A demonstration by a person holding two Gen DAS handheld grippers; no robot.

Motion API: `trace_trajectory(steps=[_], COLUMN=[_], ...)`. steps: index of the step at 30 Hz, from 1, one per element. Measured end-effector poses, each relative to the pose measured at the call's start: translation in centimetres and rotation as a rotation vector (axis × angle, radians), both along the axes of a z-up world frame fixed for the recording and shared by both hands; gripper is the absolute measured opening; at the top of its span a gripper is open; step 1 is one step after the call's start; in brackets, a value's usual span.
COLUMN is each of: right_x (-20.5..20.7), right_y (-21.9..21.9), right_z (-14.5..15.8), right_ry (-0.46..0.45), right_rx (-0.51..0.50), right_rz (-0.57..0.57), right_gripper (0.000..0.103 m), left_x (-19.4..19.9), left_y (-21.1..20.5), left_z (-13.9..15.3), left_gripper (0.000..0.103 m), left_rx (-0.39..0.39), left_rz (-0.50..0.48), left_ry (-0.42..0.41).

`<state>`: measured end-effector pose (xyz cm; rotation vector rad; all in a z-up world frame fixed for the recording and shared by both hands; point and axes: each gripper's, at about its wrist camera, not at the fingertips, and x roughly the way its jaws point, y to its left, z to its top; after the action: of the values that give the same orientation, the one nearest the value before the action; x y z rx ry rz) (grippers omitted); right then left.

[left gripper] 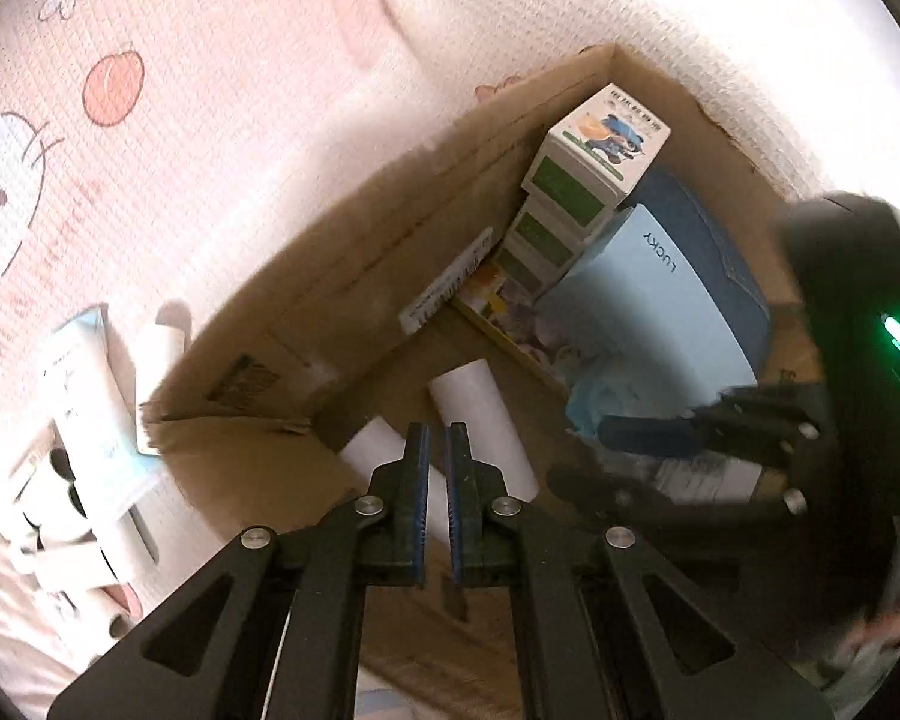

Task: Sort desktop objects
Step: 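Lower the tubes into the box and open both grippers, then lift both open grippers up out of the box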

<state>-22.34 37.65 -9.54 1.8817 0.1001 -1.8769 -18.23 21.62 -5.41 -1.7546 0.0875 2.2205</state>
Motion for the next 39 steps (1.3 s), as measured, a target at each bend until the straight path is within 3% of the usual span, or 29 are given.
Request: trace_trajectory(steps=[7,12,17,18,22,28,39], right_x=[-1.7,-3.1,-4.1,-4.3,-4.6,-5.2,-6.3], right_y=[-2.4,-3.1,-3.2,-3.3,-3.9,-4.9,-4.4], right_z=[-2.3,-4.3,-6.0,-6.4,-7.7,-8.3,-8.7], right_ry=[-0.053,-0.129,-0.148,-0.154,-0.147,-0.118,-0.112], right_rx=[0.065,0.073,0.143,0.157,0.205,0.183,0.126], right_rz=[-0.025,-0.086,-0.096,-0.099,-0.059,0.026,0.072], right_gripper=[0.031,0.031,0.031,0.031,0.031,0.031,0.031], left_x=[-1.0,-1.7,-3.0,-3.1,-2.8,-2.6,-2.4], left_y=[-2.8,-3.7,-3.5,-3.1,-3.1,-3.4,-3.8], left_z=[0.5,1.2,-0.3,-1.4,-0.3,0.1,-0.4], left_gripper=[0.006,0.006,0.006,0.006,0.006,0.006,0.006], left_rx=[0.100,0.131,0.183,0.178,0.137,0.106,0.135], left_rz=[-0.029,-0.056,-0.058,-0.055,-0.037,-0.060,-0.062], left_ry=[0.041,0.080,0.064,0.062,0.056,0.088,0.042])
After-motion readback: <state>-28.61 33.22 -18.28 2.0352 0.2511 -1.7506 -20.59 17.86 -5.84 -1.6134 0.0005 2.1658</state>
